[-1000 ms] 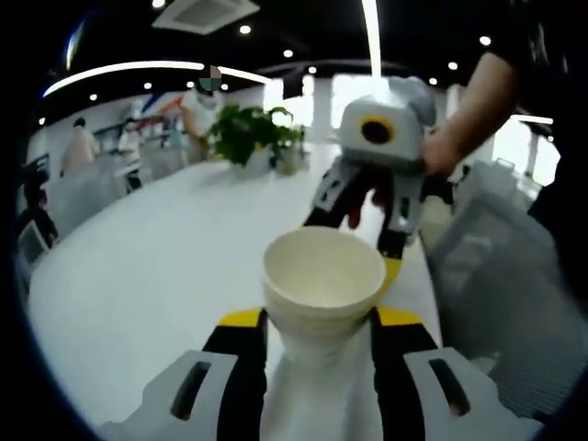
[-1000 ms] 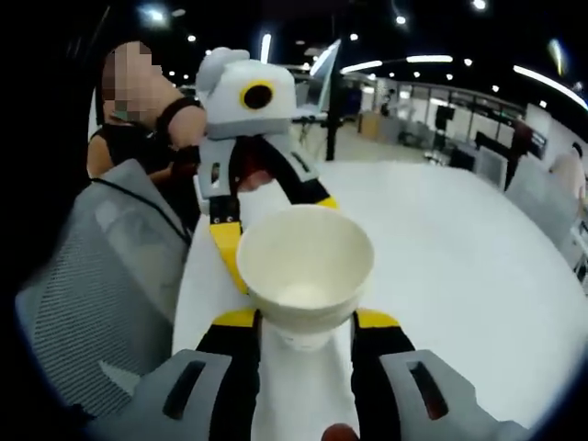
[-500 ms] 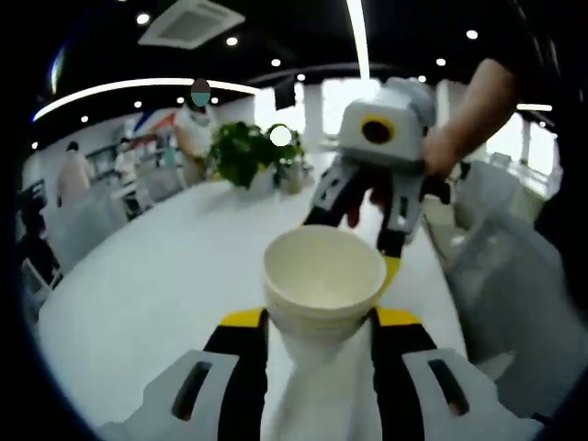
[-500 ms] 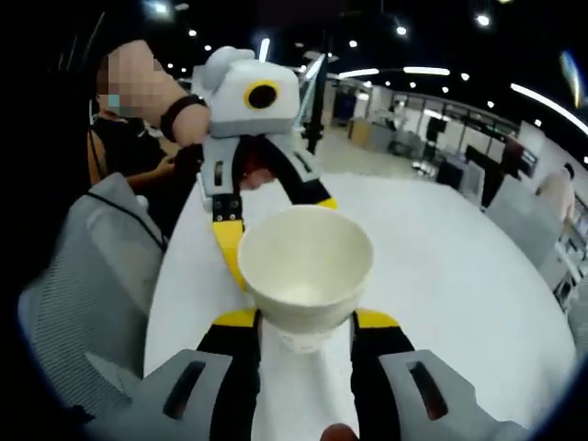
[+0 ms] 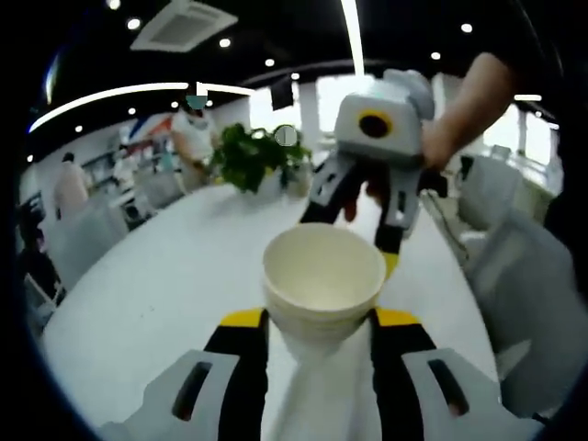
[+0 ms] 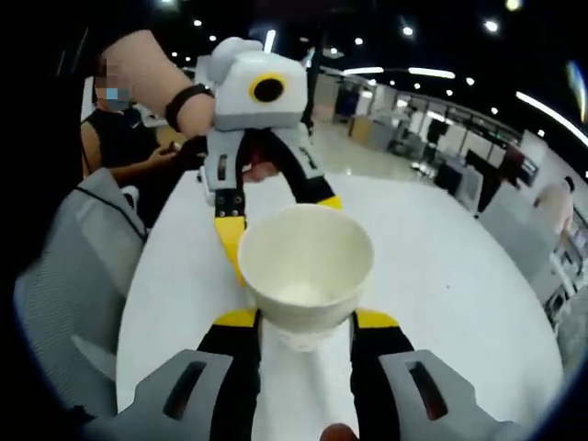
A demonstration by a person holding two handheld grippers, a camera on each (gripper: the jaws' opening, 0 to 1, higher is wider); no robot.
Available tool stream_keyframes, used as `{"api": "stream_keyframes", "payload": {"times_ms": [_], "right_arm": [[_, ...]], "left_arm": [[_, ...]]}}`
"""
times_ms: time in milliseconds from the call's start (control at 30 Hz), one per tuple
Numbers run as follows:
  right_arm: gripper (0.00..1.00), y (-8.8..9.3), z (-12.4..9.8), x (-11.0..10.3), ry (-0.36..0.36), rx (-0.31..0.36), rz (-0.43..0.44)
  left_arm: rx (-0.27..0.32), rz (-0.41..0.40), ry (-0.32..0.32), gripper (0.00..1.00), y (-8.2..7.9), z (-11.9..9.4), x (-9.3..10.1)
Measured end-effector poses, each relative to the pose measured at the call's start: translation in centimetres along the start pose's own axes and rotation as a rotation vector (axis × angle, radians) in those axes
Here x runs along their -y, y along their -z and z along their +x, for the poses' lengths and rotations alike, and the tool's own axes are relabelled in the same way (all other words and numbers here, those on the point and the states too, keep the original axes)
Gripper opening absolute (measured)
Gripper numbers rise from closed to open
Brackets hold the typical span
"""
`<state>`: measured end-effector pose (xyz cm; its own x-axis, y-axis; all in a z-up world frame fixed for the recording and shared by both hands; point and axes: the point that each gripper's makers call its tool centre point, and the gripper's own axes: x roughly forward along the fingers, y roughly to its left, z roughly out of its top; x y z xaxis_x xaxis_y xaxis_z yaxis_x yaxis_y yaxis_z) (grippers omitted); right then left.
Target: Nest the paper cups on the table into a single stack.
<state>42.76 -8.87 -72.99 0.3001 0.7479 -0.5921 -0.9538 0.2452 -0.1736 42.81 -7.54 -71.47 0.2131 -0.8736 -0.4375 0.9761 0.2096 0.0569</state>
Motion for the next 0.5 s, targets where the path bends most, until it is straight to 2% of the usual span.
{"api": "stream_keyframes", "payload": {"times_ms": [300, 500], "right_arm": [[0.34, 1.2, 1.0, 2.0, -0.001, -0.023, 0.013], [0.33, 2.8, 1.8, 3.2, -0.001, -0.051, 0.052]], "left_arm": [[-0.015, -0.036, 0.013, 0.41, 1.0, 1.6, -2.4], [-0.019, -0.060, 0.029, 0.41, 2.0, 3.2, -3.5]]}}
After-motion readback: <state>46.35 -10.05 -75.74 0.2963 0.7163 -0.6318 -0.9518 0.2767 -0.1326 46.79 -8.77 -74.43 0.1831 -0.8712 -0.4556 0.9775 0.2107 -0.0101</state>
